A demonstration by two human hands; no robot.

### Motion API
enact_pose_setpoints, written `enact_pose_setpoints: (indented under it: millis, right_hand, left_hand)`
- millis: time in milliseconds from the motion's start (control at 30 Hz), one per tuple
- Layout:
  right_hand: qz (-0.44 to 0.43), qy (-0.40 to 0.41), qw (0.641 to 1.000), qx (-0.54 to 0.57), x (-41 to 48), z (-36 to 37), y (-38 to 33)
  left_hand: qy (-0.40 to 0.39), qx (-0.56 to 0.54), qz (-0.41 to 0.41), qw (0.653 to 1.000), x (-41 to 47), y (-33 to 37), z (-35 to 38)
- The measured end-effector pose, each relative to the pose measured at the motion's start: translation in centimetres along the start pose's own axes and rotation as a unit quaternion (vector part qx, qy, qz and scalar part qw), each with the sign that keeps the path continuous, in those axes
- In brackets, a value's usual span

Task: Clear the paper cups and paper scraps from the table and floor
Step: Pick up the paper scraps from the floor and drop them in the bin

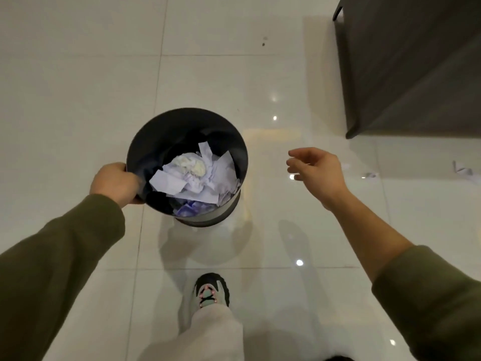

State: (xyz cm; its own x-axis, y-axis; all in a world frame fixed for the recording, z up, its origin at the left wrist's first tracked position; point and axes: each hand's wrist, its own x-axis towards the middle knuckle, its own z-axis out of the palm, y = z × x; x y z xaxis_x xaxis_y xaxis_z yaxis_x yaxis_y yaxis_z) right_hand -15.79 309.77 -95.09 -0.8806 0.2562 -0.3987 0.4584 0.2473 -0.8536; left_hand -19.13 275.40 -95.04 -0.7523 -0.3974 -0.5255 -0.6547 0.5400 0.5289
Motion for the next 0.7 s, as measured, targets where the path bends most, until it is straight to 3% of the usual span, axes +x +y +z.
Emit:
enact_pose_setpoints:
  millis: [200, 333, 433, 500, 567, 633, 700]
  right_hand:
    - [-0.059, 0.001, 0.998, 0.014, 4.3, 2.4, 3.5]
    - [-0.095, 0.013, 0.995, 0.021, 6.7, 1.0, 4.9]
    - [-0.119, 0.025, 0.993, 0.004, 7.9, -1.2, 5.7]
    - [-0.145, 0.036, 0.989, 0.004, 8.1, -2.8, 5.7]
    - [-0.163, 0.048, 0.985, 0.012, 7.8, -4.5, 5.6]
    - [-0.170, 0.051, 0.984, 0.011, 7.0, -6.2, 5.6]
    - [-0.170, 0.046, 0.984, 0.010, 6.0, -8.1, 5.7]
  left_hand:
    - [-0.002, 0.051, 0.045, 0.998, 2.4, -2.2, 2.2]
    - [0.044, 0.082, 0.072, 0.993, 3.0, -4.5, 3.1]
    - [0.030, 0.087, 0.033, 0.995, 3.4, -4.9, 3.6]
    - [0.052, 0.166, 0.041, 0.984, 3.0, -3.3, 3.3]
    - [0.147, 0.272, 0.122, 0.943, 1.3, 0.0, 3.1]
    - [0.197, 0.244, 0.246, 0.917, -1.8, 4.5, 4.2]
    - [0.191, 0.204, 0.353, 0.893, -5.3, 9.3, 6.6]
